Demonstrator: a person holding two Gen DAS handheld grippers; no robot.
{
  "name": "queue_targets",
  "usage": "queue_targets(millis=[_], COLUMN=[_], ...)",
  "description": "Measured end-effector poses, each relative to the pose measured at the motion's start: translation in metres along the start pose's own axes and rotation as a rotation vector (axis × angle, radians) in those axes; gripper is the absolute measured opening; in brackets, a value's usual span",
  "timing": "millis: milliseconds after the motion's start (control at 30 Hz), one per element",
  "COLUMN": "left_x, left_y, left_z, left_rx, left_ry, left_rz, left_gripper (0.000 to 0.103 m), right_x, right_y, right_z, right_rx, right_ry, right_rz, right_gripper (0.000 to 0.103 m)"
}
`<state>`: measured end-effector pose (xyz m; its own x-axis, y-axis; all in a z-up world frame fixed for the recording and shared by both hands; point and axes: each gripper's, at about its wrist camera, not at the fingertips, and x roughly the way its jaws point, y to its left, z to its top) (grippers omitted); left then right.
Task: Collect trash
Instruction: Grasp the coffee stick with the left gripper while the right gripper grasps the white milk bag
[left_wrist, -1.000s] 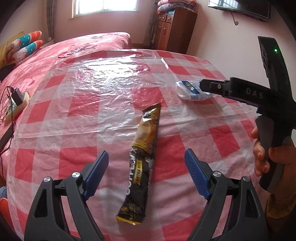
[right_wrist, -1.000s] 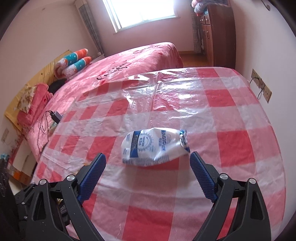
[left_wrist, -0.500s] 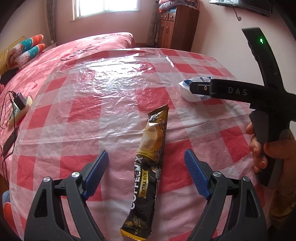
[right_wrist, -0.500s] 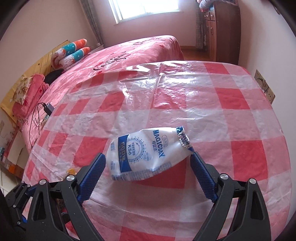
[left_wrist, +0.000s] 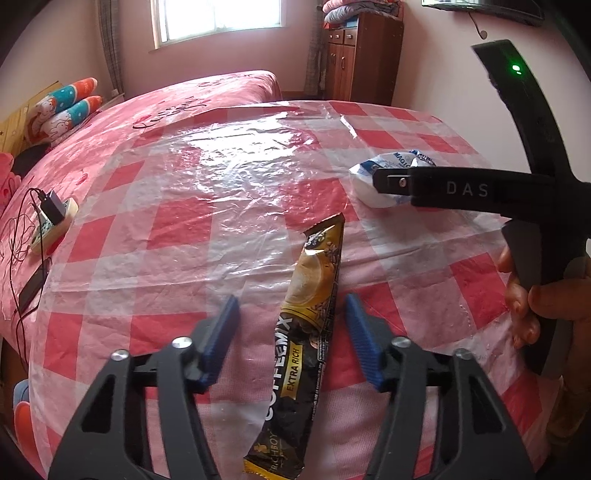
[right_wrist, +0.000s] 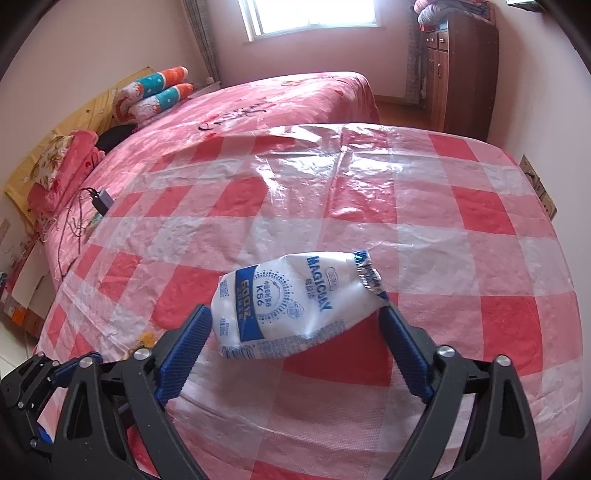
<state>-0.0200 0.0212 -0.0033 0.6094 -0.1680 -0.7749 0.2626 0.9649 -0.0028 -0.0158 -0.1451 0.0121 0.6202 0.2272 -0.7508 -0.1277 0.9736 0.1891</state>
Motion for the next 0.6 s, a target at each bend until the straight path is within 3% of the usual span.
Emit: queue_targets(millis=[67,167,267,333,600], left_x=[-0.001,-0.002,-0.002,-0.003,-0.008], left_y=[0.001,0.004,0.011,0.015,0.023], left_z=[0.000,0.000,0.000,-0.001,-0.007], left_rx=[-0.008,-0.021,-0.050,-0.063,-0.088], left_ry=[-0.003,-0.010,-0.013,-0.016,-0.018], left_rz=[0.000,-0.009,-0.028,-0.040,-0.064], left_gripper=[0.052,0.038,0.033,0.031,0.031], right_x=[0.000,-0.002,-0.002,-0.003,-0.006], right_y=[-0.002,0.000,0.000,-0.001,0.003], right_z=[0.000,0.000,0.000,0.000,-0.004], right_rx=[0.008,0.000,-0.001,0.002,-0.014], right_ry=[0.001,-0.004,-0.006,-0.012,-0.005], right_rz=[0.017,0.033,0.044,0.055,0.082], right_gripper=[0.068,0.060,0.055,0.044,0.032])
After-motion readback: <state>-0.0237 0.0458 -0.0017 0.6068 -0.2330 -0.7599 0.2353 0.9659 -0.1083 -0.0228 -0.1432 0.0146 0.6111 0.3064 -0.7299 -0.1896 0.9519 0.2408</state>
